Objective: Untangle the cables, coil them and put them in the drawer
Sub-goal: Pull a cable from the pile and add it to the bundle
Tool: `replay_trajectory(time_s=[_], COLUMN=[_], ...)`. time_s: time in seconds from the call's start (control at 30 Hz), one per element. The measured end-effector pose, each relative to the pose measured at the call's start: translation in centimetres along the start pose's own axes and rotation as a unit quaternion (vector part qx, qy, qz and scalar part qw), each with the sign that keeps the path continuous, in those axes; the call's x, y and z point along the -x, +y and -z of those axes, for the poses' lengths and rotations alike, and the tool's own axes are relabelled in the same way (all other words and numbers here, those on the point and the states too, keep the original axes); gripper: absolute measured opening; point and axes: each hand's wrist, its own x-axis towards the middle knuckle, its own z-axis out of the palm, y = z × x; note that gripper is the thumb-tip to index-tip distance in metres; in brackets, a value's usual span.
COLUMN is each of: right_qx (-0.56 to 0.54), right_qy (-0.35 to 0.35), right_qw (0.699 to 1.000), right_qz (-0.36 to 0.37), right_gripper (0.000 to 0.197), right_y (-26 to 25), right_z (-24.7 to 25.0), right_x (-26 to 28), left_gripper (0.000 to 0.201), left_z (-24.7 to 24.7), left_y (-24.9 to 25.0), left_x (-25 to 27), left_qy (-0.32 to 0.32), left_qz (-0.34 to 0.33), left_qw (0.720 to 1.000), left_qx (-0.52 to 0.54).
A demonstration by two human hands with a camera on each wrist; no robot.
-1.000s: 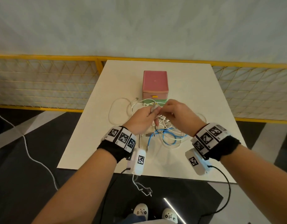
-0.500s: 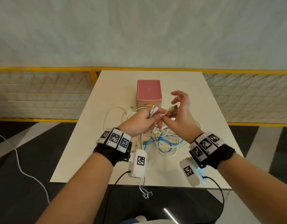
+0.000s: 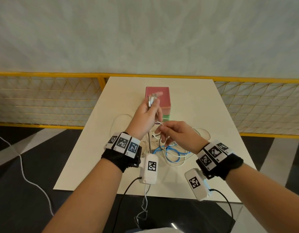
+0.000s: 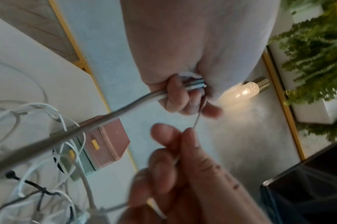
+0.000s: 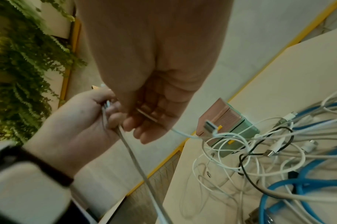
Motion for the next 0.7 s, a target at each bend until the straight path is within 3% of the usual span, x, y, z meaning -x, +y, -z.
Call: replay_trajectory(time_s=[0.07,0.17,0.27,0.33,0.47,0.6,0.7], right_qx=[0.011,0.044,0.087,0.138,0.189,0.259,0.306], right_qy=[-0.031,-0.047,-0.025,-0.001,0.067,0.025,-0.015], right_qw=[0.999,0.998,0.996,0.99,0.98,0.961,0.937], right_qz=[0.001,0.0,-0.024,-0.032,-0.01,0.092,0.167], right_gripper=[0.028,0.031,0.032,0.036,0.032,0.026,0.02], right_y=[0.4,1.6,3.9,4.6,2.1,-2.1,-4.0], right_z=[-0.3,-0.1,1.6,2.6,3.7,3.8,4.2], right_x=[0.0,0.2,0.2,-0.1,-1.0,-1.4,-1.6], left_gripper=[0.029,0.029,0.025,0.016,0.028,0.034,0.039], left_z=[0.2,1.7,4.0,4.9,4.5,2.3,1.4], left_y=[0.5,2.5,5.1,6.2,6.1,4.2,2.9], left_x=[-0.4,-1.1,-1.5,-1.3,-0.1,0.5,1.0], left_qy=[0.042,0.071,0.102,0.107,-0.014,-0.117,-0.17], left_qz=[-0.008,0.024,-0.022,-0.046,-0.029,0.032,0.092], left_qw=[0.998,0.976,0.964,0.973,0.999,0.975,0.96], left_qx=[0.035,0.205,0.246,0.201,0.028,-0.186,-0.204])
